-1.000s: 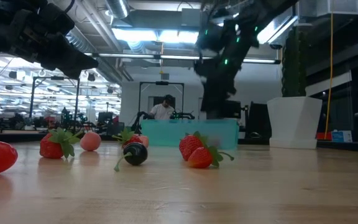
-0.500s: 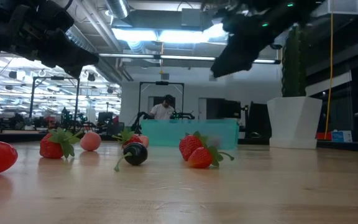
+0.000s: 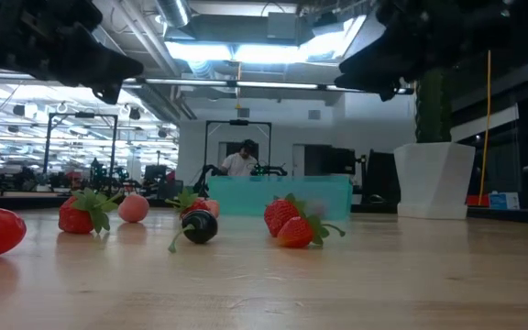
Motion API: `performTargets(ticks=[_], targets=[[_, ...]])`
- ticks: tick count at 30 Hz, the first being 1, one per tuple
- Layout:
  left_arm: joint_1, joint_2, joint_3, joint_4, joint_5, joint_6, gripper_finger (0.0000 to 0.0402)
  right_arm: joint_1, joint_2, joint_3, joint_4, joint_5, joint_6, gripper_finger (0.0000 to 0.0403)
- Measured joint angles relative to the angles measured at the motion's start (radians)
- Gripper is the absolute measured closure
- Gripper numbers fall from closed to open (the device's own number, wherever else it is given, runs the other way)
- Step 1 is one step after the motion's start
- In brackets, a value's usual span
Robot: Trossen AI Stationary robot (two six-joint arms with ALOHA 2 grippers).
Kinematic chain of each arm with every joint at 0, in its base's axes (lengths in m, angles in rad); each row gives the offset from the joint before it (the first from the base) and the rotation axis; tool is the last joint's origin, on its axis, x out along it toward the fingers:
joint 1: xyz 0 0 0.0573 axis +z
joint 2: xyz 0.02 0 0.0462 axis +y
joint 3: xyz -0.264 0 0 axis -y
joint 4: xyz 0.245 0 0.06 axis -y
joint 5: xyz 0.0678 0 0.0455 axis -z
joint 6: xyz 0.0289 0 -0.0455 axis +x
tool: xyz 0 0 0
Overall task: Pick and placing Produce into tupperware
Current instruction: Put the pink peach into the light blue bin
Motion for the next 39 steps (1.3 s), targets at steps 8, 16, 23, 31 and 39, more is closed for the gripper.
performTargets(ticks=[8, 16, 23, 31, 39], targets=[[-0.043, 0.0, 0.0, 0.002, -0.028, -0.002, 0.0401, 0.025, 0.006, -0.138, 0.241, -0.001, 0.004, 0.0207], [-0.06, 0.0, 0.0, 0.002, -0.053, -0.004, 0.0401, 0.037, 0.008, -0.145, 0.251, -0.026, 0.06, 0.0207], [-0.06, 0.0, 0.0, -0.001, -0.054, -0.021, 0.0401, 0.051, 0.008, -0.145, 0.234, -0.029, 0.121, 0.0207], [-0.06, 0.0, 0.0, -0.002, -0.054, -0.021, 0.0401, 0.051, 0.011, -0.145, 0.199, -0.03, 0.146, 0.0207], [-0.06, 0.0, 0.0, -0.01, -0.053, -0.021, 0.0401, 0.051, 0.04, -0.145, 0.1, -0.054, 0.187, 0.0207]])
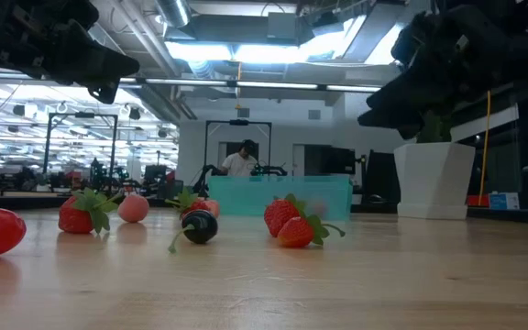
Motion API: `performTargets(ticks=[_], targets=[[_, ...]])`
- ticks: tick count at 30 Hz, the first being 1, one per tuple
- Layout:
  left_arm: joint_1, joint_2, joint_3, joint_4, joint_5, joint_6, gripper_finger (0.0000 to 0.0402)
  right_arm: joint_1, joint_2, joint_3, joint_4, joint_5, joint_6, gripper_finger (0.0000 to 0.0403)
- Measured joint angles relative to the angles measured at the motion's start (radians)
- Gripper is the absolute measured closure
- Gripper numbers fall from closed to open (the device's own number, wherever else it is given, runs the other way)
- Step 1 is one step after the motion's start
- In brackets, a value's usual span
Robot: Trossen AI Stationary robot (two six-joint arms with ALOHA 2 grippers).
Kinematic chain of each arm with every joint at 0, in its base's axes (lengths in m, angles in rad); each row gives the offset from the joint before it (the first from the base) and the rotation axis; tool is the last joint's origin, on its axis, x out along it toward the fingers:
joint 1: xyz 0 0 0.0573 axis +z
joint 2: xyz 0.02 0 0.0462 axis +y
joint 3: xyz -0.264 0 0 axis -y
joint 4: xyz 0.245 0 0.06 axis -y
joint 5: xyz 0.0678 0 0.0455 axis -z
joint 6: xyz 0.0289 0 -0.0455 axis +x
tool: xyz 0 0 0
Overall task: Pick and placing Produce into tupperware
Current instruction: Put the pink peach into the light blue bin
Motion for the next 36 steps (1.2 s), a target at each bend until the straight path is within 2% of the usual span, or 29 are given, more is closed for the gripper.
performTargets(ticks=[5, 11, 17, 23, 29, 36], targets=[[0.0, 0.0, 0.0, -0.001, 0.0, 0.0, 0.0401, -0.003, 0.026, 0.01, -0.004, 0.0, 0.009, 0.0207], [0.0, 0.0, 0.0, -0.004, 0.0, 0.0, 0.0401, -0.007, 0.118, 0.101, -0.039, 0.0, -0.025, 0.0207], [0.0, 0.0, 0.0, -0.009, 0.0, -0.005, 0.0401, -0.048, 0.247, 0.247, -0.306, 0.0, -0.003, 0.0207], [0.0, 0.0, 0.0, -0.015, 0.0, -0.005, 0.0401, -0.056, 0.372, 0.411, -0.415, -0.001, -0.112, 0.0207], [0.0, 0.0, 0.0, -0.02, 0.0, -0.005, 0.0401, -0.06, 0.481, 0.631, -0.741, 0.0, -0.172, 0.0207], [0.0, 0.0, 0.0, -0.03, 0.0, -0.005, 0.0401, -0.066, 0.601, 0.798, -0.871, 0.0, -0.288, 0.0207]])
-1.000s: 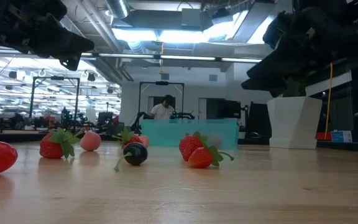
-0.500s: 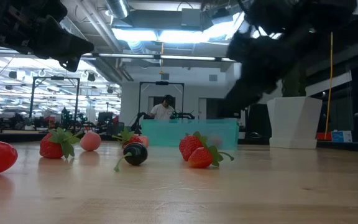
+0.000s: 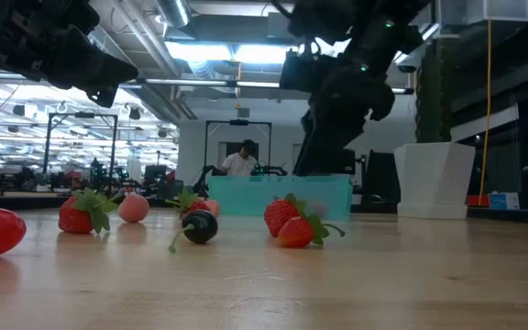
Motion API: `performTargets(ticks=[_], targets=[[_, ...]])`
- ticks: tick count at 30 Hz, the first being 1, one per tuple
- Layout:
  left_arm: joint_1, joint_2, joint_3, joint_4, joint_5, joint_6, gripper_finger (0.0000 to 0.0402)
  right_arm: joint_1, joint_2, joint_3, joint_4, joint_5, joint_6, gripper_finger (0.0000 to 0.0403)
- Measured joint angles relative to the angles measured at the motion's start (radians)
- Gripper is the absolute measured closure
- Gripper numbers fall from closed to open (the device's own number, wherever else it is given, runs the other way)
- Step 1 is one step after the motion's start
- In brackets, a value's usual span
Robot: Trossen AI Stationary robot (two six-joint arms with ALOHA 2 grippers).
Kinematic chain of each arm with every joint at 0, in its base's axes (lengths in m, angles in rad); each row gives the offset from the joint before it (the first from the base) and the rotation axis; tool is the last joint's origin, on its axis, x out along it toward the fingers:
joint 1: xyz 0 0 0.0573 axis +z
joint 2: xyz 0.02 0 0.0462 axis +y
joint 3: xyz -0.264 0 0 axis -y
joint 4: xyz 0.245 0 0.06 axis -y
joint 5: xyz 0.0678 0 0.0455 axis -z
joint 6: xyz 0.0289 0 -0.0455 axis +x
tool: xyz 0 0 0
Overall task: Pick and placing Produce into tupperware
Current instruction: Put the pink peach into the light blue bin
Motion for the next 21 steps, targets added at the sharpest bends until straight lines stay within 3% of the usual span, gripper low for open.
performTargets(ticks=[6, 21], targets=[[0.0, 0.0, 0.0, -0.005, 0.0, 0.0, 0.0401, -0.026, 0.064, 0.062, -0.031, 0.0, -0.028, 0.0207], [0.0, 0.0, 0.0, -0.012, 0.0, 0.0, 0.0401, -0.068, 0.132, 0.065, -0.021, 0.0, -0.034, 0.0207]])
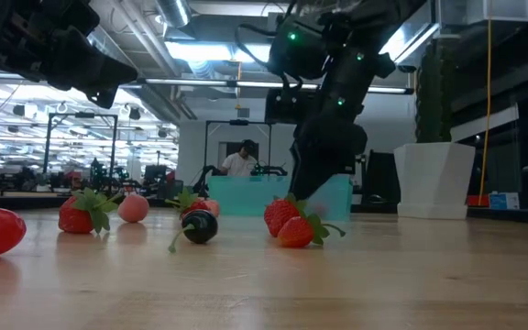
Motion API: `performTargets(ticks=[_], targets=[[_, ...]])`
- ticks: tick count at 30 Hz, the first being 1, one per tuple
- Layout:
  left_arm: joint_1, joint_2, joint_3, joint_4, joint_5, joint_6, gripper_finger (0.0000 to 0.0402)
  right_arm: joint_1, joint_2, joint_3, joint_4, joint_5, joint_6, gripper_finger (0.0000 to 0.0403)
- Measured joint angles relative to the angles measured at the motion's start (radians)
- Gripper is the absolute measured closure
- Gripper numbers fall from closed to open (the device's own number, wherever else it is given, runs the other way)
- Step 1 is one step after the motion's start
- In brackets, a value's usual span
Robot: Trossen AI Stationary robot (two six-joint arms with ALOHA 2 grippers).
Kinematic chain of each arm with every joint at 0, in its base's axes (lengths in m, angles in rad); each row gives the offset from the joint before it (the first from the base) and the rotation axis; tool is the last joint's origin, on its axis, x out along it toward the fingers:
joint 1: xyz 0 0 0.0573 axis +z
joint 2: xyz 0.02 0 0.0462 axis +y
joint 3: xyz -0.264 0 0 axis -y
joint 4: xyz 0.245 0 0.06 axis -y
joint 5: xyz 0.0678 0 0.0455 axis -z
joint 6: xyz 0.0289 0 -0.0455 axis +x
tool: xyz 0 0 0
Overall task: Pick and placing Produce into tupperware
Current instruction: Put the pink peach into the light blue bin
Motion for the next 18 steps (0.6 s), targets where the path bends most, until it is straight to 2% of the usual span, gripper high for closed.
performTargets(ticks=[18], targets=[[0.001, 0.0, 0.0, -0.007, 0.0, 0.0, 0.0401, 0.0, 0.017, 0.0, 0.055, -0.03, 0.005, 0.0207]])
